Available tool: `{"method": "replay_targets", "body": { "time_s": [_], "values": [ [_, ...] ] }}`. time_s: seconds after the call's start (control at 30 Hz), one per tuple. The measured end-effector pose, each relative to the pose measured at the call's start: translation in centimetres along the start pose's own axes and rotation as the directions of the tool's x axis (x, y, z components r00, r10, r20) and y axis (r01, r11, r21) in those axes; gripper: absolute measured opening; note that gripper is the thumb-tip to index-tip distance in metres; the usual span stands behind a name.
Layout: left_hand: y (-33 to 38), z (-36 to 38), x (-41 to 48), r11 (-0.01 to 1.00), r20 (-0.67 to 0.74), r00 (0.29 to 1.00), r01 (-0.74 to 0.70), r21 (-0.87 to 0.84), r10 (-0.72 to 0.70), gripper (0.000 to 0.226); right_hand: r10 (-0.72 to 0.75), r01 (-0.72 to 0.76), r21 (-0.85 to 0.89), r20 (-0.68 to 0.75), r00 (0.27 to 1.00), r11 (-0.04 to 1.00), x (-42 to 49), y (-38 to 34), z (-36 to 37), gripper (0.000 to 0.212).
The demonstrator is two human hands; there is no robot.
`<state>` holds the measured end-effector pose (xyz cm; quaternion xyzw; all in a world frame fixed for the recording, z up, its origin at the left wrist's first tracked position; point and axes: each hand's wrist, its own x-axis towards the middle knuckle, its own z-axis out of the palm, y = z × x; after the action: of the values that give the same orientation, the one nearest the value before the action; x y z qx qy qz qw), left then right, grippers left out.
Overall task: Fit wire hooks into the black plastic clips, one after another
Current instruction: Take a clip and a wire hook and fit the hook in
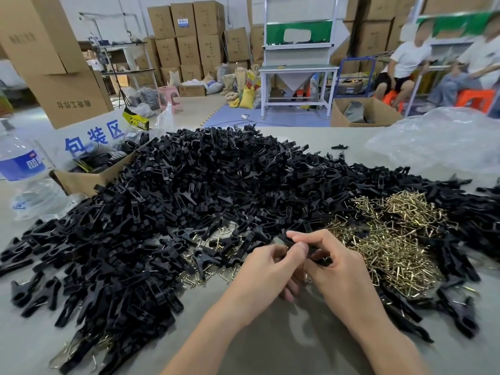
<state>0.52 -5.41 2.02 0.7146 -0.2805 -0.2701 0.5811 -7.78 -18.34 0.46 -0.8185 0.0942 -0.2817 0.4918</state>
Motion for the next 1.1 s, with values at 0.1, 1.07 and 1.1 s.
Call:
{"method": "replay_targets", "body": {
  "time_s": [0.1,1.07,1.1],
  "values": [
    [0.1,-0.3,0.0,1.0,0.04,0.999,0.005,-0.026,-0.004,0.052,-0.015,0.015,-0.011,0.015,1.0,1.0,-0.1,-0.1,-0.2,0.042],
    [0.6,-0.8,0.7,0.996,0.141,0.986,0.09,0.005,-0.089,0.023,-0.078,0.077,0.123,0.004,0.997,0.989,-0.1,-0.2,1.2,0.046],
    [0.6,-0.9,0.7,0.995,0.148,0.984,0.097,-0.011,-0.095,0.024,-0.086,0.085,0.117,0.007,0.996,0.989,-0.1,-0.2,1.2,0.047]
  ]
}}
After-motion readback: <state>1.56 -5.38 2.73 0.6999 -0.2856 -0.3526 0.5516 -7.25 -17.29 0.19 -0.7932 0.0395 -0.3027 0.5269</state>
